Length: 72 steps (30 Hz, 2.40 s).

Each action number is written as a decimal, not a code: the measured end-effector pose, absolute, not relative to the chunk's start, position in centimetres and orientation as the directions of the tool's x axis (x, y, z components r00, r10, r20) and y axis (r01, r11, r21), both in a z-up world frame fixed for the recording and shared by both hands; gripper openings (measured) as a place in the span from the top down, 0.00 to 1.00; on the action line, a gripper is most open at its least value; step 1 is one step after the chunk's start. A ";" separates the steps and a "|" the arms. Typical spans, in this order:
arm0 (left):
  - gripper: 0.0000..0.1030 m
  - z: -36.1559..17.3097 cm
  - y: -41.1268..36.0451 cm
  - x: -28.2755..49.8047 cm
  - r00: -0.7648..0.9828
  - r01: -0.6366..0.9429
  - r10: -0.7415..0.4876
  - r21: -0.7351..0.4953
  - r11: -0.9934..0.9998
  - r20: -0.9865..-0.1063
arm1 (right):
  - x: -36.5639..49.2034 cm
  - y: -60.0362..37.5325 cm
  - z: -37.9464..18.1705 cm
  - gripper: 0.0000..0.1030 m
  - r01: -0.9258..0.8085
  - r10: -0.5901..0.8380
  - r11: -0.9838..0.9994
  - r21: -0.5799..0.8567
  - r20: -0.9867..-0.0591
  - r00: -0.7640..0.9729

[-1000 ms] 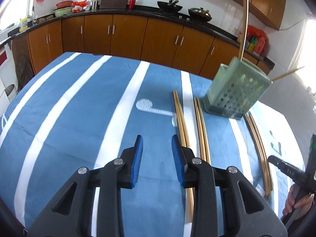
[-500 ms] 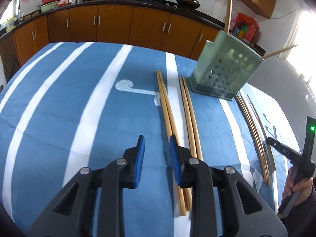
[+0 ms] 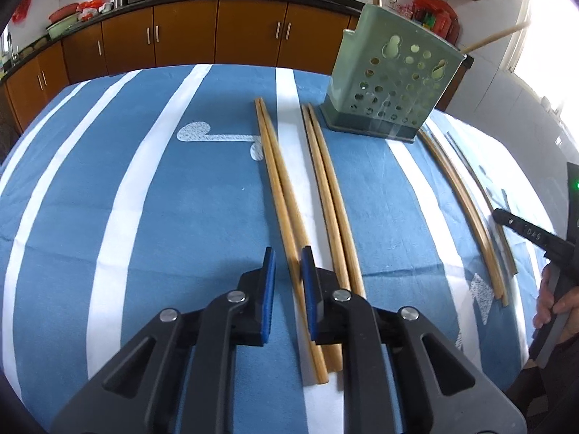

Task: Organize utensils
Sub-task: 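Close the right gripper on a chopstick while the left gripper grasps another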

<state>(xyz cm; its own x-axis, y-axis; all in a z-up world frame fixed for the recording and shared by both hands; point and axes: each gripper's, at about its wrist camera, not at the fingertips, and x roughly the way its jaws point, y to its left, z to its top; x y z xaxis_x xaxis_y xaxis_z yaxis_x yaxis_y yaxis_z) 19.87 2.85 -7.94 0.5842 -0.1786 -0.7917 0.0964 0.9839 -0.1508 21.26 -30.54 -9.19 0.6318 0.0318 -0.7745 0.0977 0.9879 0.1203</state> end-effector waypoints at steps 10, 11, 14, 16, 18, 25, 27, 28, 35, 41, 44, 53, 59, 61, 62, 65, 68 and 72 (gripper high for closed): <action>0.91 -8.2 2.1 21.2 0.607 0.059 -0.078 -0.053 0.997 -0.791 | 21.1 -29.9 -9.1 0.92 0.090 0.011 0.992 0.088 -0.771 0.637; 0.92 -8.2 2.1 21.4 0.612 0.053 -0.064 -0.041 0.998 -0.788 | 21.1 -29.9 -9.1 0.92 0.089 0.010 0.992 0.087 -0.770 0.638; 0.93 -8.2 2.5 22.3 0.618 0.036 -0.046 -0.031 0.999 -0.785 | 21.2 -29.8 -9.2 0.92 0.078 0.010 0.994 0.079 -0.768 0.641; 0.93 -8.2 3.3 23.0 0.619 0.015 -0.026 -0.021 1.000 -0.785 | 21.4 -29.8 -9.2 0.92 0.071 0.012 0.995 0.075 -0.766 0.643; 0.93 -8.1 4.5 23.9 0.619 -0.019 0.003 -0.011 1.000 -0.786 | 21.7 -29.9 -9.2 0.92 0.068 0.012 0.995 0.073 -0.763 0.646; 0.92 -8.1 7.8 25.6 0.621 -0.080 0.031 -0.024 0.996 -0.783 | 23.1 -30.4 -9.2 0.92 0.081 -0.012 0.995 0.055 -0.752 0.659; 0.92 -8.1 7.9 25.4 0.628 -0.074 0.024 -0.029 0.997 -0.778 | 23.4 -30.6 -9.2 0.92 0.082 -0.012 0.995 0.056 -0.751 0.660; 0.92 -8.2 7.9 25.4 0.631 -0.073 0.024 -0.029 0.997 -0.776 | 23.4 -30.6 -9.2 0.92 0.083 -0.012 0.995 0.058 -0.751 0.661; 0.91 -8.3 8.3 25.3 0.633 -0.074 0.000 -0.060 0.995 -0.774 | 23.2 -30.5 -9.2 0.92 0.086 -0.011 0.994 0.061 -0.747 0.664; 0.91 -8.3 8.3 25.3 0.634 -0.074 0.000 -0.061 0.995 -0.774 | 23.2 -30.5 -9.3 0.92 0.085 -0.010 0.994 0.063 -0.748 0.664; 0.91 -8.3 8.3 25.3 0.633 -0.074 0.002 -0.058 0.996 -0.774 | 23.3 -30.5 -9.3 0.92 0.085 -0.005 0.994 0.070 -0.748 0.664; 0.91 -8.3 8.2 25.2 0.634 -0.074 0.003 -0.057 0.996 -0.774 | 23.3 -30.6 -9.3 0.92 0.086 0.001 0.993 0.078 -0.748 0.664; 0.91 -8.3 8.0 25.0 0.633 -0.070 0.008 -0.046 0.996 -0.774 | 22.8 -30.5 -9.3 0.91 0.087 0.001 0.993 0.078 -0.748 0.663; 0.91 -8.3 7.7 24.4 0.632 -0.059 0.013 -0.031 0.998 -0.775 | 22.3 -30.3 -9.3 0.91 0.081 -0.002 0.994 0.069 -0.749 0.663; 0.91 -8.3 7.6 24.1 0.632 -0.053 0.011 -0.029 0.998 -0.775 | 21.9 -30.2 -9.3 0.91 0.076 0.000 0.995 0.066 -0.749 0.662; 0.91 -8.3 7.3 23.1 0.630 -0.040 0.009 -0.021 0.999 -0.777 | 21.0 -30.3 -9.3 0.91 0.072 0.003 0.995 0.068 -0.750 0.661; 0.91 -8.3 7.2 22.2 0.630 -0.034 0.005 -0.021 0.999 -0.777 | 20.6 -30.3 -9.3 0.92 0.069 0.006 0.995 0.069 -0.751 0.661; 0.92 -8.3 7.2 21.6 0.627 -0.028 0.001 -0.021 0.999 -0.779 | 20.5 -30.2 -9.3 0.92 0.063 0.006 0.996 0.062 -0.753 0.658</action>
<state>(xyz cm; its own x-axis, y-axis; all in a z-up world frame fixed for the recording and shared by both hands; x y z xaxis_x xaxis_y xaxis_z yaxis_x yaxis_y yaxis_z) 21.56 7.17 -8.30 0.6272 0.0010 -0.7788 -0.0278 0.9994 -0.0211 20.50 -30.25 -9.26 0.6576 0.0056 -0.7534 0.0628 0.9961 0.0623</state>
